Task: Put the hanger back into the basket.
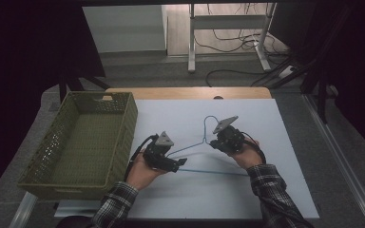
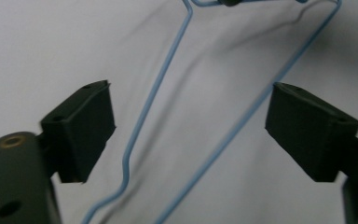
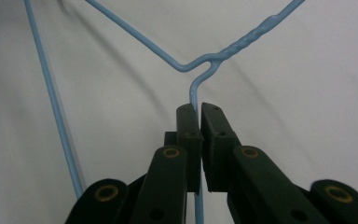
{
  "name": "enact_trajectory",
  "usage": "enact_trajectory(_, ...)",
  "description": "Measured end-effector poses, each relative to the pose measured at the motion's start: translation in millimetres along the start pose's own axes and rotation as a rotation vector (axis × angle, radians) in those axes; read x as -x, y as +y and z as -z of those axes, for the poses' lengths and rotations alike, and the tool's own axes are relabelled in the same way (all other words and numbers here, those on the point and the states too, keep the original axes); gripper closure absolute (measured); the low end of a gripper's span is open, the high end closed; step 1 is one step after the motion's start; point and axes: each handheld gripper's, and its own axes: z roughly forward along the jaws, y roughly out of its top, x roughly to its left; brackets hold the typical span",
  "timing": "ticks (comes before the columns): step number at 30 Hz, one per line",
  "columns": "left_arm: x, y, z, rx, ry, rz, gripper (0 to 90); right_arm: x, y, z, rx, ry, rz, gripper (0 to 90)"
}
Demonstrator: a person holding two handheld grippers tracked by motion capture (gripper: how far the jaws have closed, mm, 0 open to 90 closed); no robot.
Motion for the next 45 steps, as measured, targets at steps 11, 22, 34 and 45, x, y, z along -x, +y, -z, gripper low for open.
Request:
enact_trajectory(11, -8.1, 25.7, -36.9, -0.087, -0.009, -0.062, 50.8, -4.8, 1.9, 4.9, 0.013, 0.0, 0.01, 87.0)
enact_trajectory(22, -13.7, 37.8, -55.3, -0.152, -0.02, -0.094, 63.0, -7.1, 2.5, 7.7, 0.018, 0.005, 0.011, 87.0)
enact_trajectory(34, -11.9, 41.4, -58.1, -0.173, -0.059, -0.146, 79.8, -8.6, 2.6, 10.8, 0.025, 0.007, 0.013, 86.8)
enact_trajectory(45, -9.5, 44.1, -53.2, -0.165, -0.154, -0.176, 86.8, -8.0, 1.8, 20.9, 0.04, -0.003, 0.007, 86.0)
